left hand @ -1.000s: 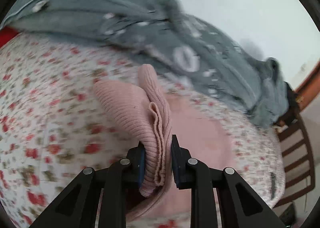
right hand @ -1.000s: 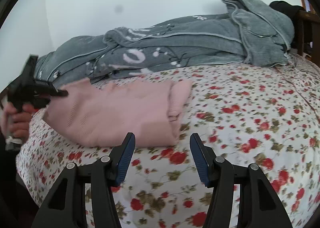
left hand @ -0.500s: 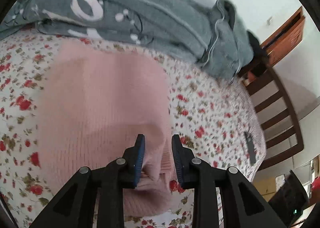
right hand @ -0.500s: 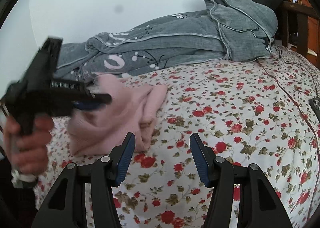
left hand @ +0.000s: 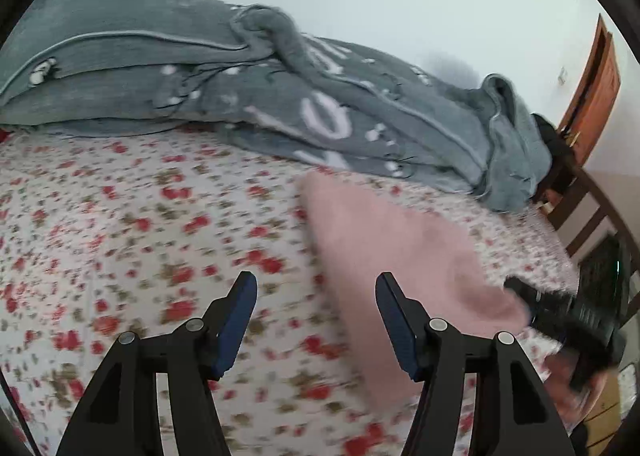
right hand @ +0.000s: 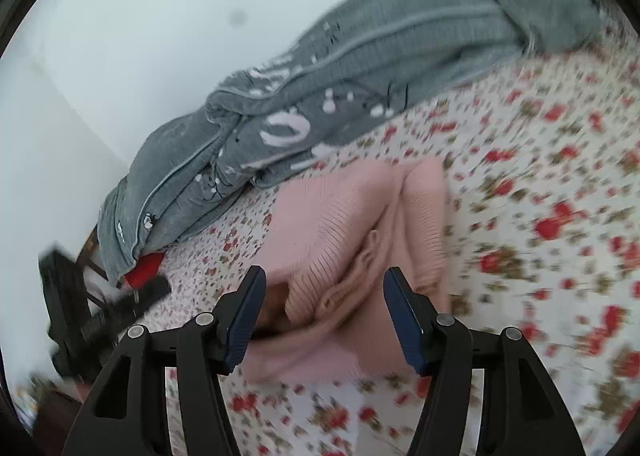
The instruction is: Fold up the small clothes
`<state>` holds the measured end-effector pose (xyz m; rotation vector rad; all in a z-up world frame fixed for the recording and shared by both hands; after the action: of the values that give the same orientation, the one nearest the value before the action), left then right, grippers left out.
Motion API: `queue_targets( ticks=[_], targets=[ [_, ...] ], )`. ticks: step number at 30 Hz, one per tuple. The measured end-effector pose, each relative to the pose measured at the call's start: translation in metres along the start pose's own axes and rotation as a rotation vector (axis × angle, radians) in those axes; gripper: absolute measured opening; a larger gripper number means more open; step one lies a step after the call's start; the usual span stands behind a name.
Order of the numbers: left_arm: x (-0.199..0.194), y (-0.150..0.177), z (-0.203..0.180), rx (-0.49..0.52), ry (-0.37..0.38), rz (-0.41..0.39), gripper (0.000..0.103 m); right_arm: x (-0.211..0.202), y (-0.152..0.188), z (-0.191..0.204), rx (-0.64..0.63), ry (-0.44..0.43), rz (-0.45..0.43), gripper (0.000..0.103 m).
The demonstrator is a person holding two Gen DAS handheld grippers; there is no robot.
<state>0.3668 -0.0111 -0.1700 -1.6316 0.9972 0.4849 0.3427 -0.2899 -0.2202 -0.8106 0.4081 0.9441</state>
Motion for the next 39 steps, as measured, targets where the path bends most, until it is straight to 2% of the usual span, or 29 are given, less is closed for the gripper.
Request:
queue_targets(
  ticks=[4,6,8,10,12,14,16,18,19,21,24,27,29,33,36,37,38,39],
  targets=[
    [0.013,0.009,0.008,0.03,-0.009,0.02,0.06,0.036,-0.007,-0.008,0.094,0.011,0.079,0.062],
    [0.022,0.012,0.006,0.04,-0.002,0.033,0.06,0.049,-0.01,-0.01,0.143,-0.015,0.098,0.059],
    [0.03,0.015,0.001,0.044,0.01,0.045,0.06,0.053,-0.012,-0.005,0.133,-0.019,0.093,0.022],
    [0.035,0.018,-0.004,0.051,0.031,0.053,0.06,0.05,-0.016,0.006,0.051,0.024,0.071,0.02],
    [0.036,0.02,-0.012,0.067,0.054,0.049,0.06,0.038,-0.019,0.025,-0.095,0.055,0.025,0.019],
    [0.034,0.022,-0.02,0.095,0.094,0.036,0.06,0.02,-0.023,0.037,-0.189,0.064,-0.03,0.019],
    [0.033,0.023,-0.026,0.108,0.119,0.03,0.06,0.006,-0.031,0.032,-0.195,0.058,-0.074,0.019],
    [0.034,0.025,-0.031,0.114,0.141,0.038,0.06,0.008,-0.035,0.01,-0.2,0.125,-0.089,0.019],
    [0.035,0.025,-0.035,0.118,0.149,0.044,0.06,0.015,-0.034,0.001,-0.204,0.155,-0.073,0.02],
    [0.038,0.025,-0.043,0.13,0.146,0.054,0.06,0.041,-0.022,-0.031,-0.165,0.216,0.039,0.021],
    [0.039,0.029,-0.056,0.16,0.156,0.068,0.06,0.03,-0.018,-0.039,-0.146,0.193,0.015,0.031],
    [0.043,0.044,-0.071,0.216,0.166,0.109,0.064,0.0,-0.022,-0.022,-0.186,0.222,-0.053,0.036],
    [0.045,0.057,-0.079,0.254,0.163,0.131,0.066,-0.018,-0.018,0.0,-0.247,0.207,-0.081,0.051],
    [0.053,0.088,-0.097,0.346,0.109,0.176,0.067,-0.03,-0.005,0.029,-0.321,0.141,-0.098,0.06],
    [0.064,0.096,-0.108,0.393,-0.027,0.154,0.067,-0.012,0.007,0.027,-0.3,0.153,-0.06,0.06],
    [0.067,0.095,-0.111,0.402,-0.083,0.133,0.067,-0.006,0.01,0.024,-0.283,0.163,-0.046,0.057],
    [0.067,0.092,-0.113,0.406,-0.126,0.099,0.064,0.005,0.012,0.017,-0.248,0.17,-0.024,0.042],
    [0.063,0.089,-0.115,0.407,-0.133,0.065,0.054,0.01,0.013,0.011,-0.229,0.171,-0.017,0.029]
  ],
)
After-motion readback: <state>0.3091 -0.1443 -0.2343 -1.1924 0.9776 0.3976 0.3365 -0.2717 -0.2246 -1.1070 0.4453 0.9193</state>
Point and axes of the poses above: each gripper's, at about its wrist camera, not at the fingertips, and x roughly the way its jaws point, z to its left, y to its underside, the point moved 8 cm from there along x, roughly the way its jaws point, and after that the axes turned 9 degrees about z, right-handed, at the moved point
